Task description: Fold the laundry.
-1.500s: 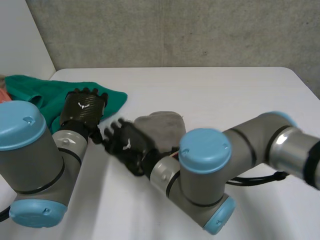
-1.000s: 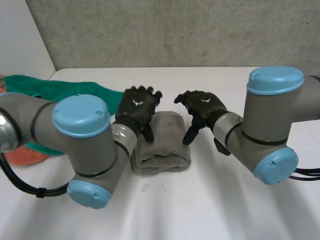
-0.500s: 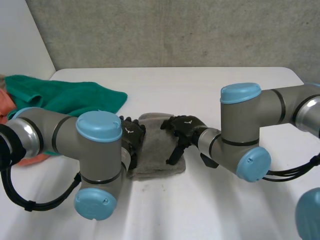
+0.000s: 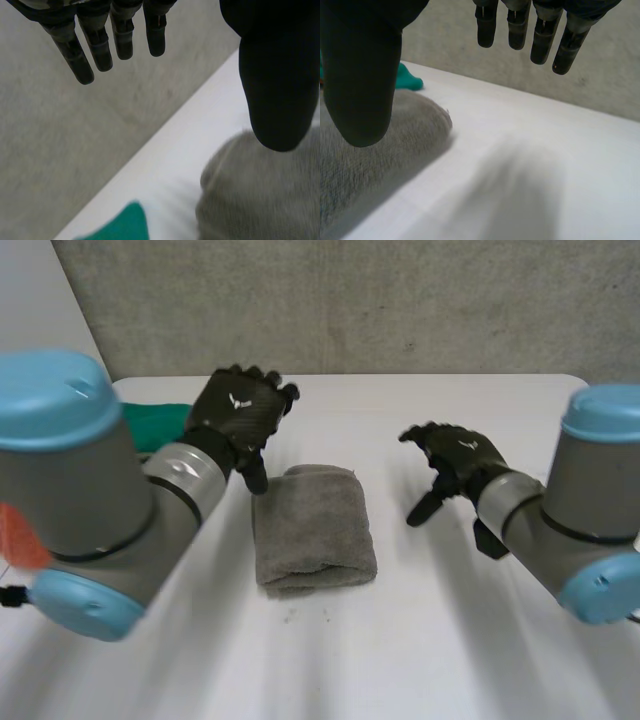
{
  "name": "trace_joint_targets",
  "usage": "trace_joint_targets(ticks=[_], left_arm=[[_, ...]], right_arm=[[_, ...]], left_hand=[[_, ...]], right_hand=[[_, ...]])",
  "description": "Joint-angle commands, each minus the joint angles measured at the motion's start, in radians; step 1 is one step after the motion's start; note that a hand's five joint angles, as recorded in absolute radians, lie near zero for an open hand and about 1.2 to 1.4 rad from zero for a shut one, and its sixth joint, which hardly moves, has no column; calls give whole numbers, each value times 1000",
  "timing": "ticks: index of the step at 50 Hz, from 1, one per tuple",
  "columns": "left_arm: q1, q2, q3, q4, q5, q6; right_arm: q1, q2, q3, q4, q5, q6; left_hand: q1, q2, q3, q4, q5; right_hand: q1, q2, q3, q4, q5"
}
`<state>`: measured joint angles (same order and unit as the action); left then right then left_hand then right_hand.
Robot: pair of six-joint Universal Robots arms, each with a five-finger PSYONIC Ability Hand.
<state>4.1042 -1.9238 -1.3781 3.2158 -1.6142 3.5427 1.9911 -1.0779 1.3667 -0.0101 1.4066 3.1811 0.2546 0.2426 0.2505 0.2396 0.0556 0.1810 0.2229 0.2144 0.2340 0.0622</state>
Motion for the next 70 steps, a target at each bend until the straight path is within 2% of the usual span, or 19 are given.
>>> trace_joint_targets(ticks=[1, 7, 13, 25, 36, 40, 41, 43, 49, 52, 60, 64, 70], left_arm=[[102, 86, 4, -134, 370, -100], [120, 85, 1, -162, 444, -150], [122, 86, -2, -162, 444, -153], [126, 85, -7, -162, 444, -153], [125, 83, -7, -160, 442, -154], [122, 81, -10, -160, 444, -154], [120, 83, -10, -160, 444, -154], [119, 81, -10, -160, 444, -154], [119, 80, -10, -160, 444, -154], [119, 78, -12, -160, 442, -154], [119, 77, -12, -160, 442, -154], [117, 75, -12, -160, 442, -154], [114, 72, -12, -159, 442, -154]], right_arm=[[-25, -45, 224, -70, 0, 22], [47, 13, 244, -151, -3, 129], [118, 90, 209, -195, -3, 198], [160, 200, 92, -199, 0, 201], [160, 291, -11, -197, 6, 204], [160, 294, -28, -199, 5, 206], [160, 291, -37, -199, 6, 209], [158, 289, -47, -199, 6, 218], [155, 285, -96, -202, 14, 217], [134, 289, -121, -199, 15, 198], [-98, 317, -239, -202, 51, 10], [-233, 395, -372, -189, 71, -72], [-327, 547, -601, -81, 61, -145]], left_hand=[[-23, -11, -19, -8, 1], [-23, -11, -19, -8, 1], [-23, -11, -19, -9, 1], [-29, -17, -25, -14, -5], [-29, -17, -25, -14, -5], [-29, -17, -25, -14, -5], [-29, -17, -25, -14, -5], [-29, -17, -25, -14, -5], [-32, -20, -28, -17, -8], [-32, -20, -28, -17, -8], [-32, -20, -28, -17, -8], [-32, -20, -28, -17, -8], [-32, -20, -28, -17, -8]], right_hand=[[-6, -48, -40, -59, -62], [-6, -48, -40, -59, -62], [4, -38, -30, -49, -52], [109, 67, 76, 56, 54], [535, 493, 501, 482, 479], [913, 871, 880, 860, 857], [1077, 1035, 1043, 1024, 1021], [1215, 1173, 1181, 1162, 1159], [1215, 1173, 1182, 1162, 1160], [1215, 1173, 1182, 1162, 1160], [1215, 1173, 1182, 1162, 1160], [1215, 1173, 1182, 1162, 1160], [1215, 1173, 1182, 1162, 1160]])
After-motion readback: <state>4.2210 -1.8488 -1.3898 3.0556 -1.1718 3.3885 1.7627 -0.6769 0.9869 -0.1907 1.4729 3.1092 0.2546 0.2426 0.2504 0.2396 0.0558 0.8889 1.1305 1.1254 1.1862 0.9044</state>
